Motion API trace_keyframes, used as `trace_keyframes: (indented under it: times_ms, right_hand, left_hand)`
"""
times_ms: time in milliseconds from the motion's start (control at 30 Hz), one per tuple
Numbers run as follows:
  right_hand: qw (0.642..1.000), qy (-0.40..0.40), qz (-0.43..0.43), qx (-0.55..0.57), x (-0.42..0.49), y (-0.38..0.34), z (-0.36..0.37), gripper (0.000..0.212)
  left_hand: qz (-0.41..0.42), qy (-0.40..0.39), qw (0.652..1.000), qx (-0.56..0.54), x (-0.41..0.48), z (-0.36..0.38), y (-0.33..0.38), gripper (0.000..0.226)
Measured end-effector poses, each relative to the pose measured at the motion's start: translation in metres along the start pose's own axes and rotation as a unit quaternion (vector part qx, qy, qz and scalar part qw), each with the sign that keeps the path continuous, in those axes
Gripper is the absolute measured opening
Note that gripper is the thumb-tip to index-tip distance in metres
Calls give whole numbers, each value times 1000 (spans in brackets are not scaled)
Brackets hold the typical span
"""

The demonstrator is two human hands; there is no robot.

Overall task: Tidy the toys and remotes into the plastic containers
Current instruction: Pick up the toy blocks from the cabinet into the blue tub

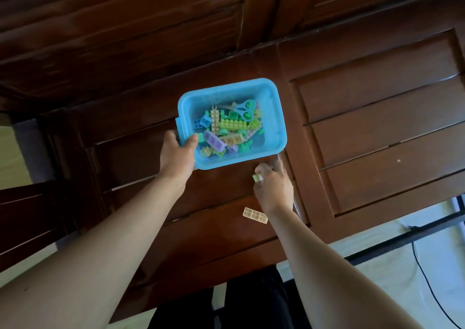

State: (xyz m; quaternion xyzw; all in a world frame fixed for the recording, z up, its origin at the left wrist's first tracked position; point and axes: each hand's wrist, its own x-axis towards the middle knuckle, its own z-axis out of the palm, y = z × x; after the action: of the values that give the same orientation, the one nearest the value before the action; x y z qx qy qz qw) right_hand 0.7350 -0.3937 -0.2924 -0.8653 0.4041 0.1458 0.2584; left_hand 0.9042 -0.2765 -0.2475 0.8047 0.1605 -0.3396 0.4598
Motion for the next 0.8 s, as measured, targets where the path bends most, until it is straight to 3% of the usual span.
trace_keyframes:
  times_ms: [100, 200, 300, 433, 567, 800]
  right_hand:
    - [998, 31, 39, 48, -6, -2, -8, 31]
    - [974, 163, 70, 138, -16, -11, -38, 29]
    - [931, 276, 31, 237, -24, -27, -70, 29]
    - [928, 232, -36, 289, -22, -60, -83, 30]
    - [944, 173, -23, 280, -15, -74, -74, 33]
    - [935, 270, 12, 230, -39, -40, -66, 11]
  left_hand:
    - [1, 7, 1000, -3, 0, -5, -2, 12]
    - [-3, 14, 1000, -8, -3, -8, -3, 14]
    - [-4, 16, 1000, -3, -7, -7, -6, 15]
    - [-2, 2, 1000, 2, -14, -3, -10, 12]
    - [9, -10, 1000, 18, -21, -2, -15, 12]
    - [8, -7, 1000, 26, -26, -10, -20, 13]
